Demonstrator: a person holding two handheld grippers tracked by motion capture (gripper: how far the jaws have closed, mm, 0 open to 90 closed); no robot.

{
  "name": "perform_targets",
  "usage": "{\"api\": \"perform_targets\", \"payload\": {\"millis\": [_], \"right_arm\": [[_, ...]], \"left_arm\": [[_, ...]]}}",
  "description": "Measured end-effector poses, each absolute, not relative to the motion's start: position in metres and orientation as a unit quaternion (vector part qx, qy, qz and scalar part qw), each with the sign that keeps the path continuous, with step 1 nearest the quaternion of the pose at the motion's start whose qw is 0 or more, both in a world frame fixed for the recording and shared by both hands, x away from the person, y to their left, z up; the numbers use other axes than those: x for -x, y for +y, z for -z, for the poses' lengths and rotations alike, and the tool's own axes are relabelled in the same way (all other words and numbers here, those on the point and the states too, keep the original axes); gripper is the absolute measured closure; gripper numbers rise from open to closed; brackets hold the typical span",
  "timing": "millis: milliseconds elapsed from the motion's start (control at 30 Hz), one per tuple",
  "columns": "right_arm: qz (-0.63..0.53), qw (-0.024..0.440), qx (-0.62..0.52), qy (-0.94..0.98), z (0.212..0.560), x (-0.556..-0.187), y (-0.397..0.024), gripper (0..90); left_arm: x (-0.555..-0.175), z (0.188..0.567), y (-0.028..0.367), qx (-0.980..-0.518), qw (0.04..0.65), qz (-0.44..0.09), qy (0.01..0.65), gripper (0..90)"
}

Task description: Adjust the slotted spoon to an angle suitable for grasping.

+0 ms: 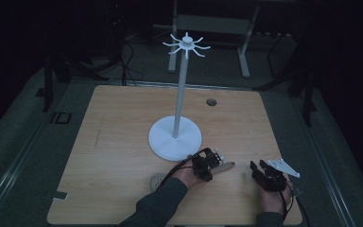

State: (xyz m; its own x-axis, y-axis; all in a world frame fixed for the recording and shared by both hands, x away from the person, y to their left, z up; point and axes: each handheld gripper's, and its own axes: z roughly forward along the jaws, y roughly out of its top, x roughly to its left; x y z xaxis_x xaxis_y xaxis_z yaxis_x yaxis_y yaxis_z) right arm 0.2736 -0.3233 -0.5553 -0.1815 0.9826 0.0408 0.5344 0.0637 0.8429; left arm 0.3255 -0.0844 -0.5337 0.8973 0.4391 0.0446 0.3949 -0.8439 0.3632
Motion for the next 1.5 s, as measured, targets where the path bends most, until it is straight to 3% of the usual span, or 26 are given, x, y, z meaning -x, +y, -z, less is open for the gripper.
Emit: {"api": "perform_targets", "payload": {"millis": [300,700,1000,1500], "right_arm": [[-0.381,0.295,-0.569,0.666,0.555,-0.273,-0.324,56.7],[-0.379,0.294,-0.57,0.667,0.556,-0.273,-0.324,56.5],[-0.376,0.291,-0.571,0.67,0.557,-0.274,-0.323,56.5],[-0.375,0.29,-0.57,0.672,0.558,-0.275,-0.322,56.3]], "left_arm": [[-0.323,0.532,-0.083,-0.962,0.164,-0.064,0.21,73.9],[-0.323,0.529,-0.047,-0.964,0.138,-0.037,0.225,74.0],[-0.328,0.53,-0.054,-0.967,0.112,-0.024,0.228,72.6],[-0.326,0.527,-0.05,-0.963,0.129,-0.043,0.234,74.3]]}}
